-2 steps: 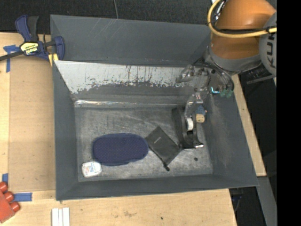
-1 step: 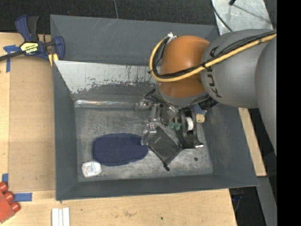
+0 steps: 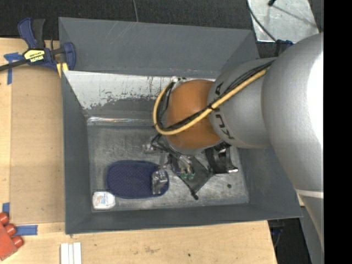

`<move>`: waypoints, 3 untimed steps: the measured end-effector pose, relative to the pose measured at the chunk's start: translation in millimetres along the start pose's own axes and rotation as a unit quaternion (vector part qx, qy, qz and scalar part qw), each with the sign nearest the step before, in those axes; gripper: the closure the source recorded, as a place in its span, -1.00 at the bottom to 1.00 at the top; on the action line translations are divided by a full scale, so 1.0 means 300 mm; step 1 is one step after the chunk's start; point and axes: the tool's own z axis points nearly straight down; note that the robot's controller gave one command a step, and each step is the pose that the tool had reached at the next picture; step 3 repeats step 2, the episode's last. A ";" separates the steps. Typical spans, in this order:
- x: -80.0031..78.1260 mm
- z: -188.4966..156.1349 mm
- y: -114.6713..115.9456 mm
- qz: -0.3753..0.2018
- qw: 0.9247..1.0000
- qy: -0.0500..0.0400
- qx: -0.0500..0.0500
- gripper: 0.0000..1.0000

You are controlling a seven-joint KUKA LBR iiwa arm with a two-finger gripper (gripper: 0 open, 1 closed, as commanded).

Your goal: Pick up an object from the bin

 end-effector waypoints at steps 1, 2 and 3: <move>0.007 -0.006 0.000 0.002 1.000 0.008 -0.001 1.00; 0.073 -0.829 -0.042 -0.156 0.988 0.000 -0.003 1.00; 0.073 -0.829 -0.042 -0.156 0.988 0.000 -0.003 1.00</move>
Offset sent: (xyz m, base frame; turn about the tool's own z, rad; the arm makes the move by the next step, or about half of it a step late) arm 0.0000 0.0000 0.0000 0.0000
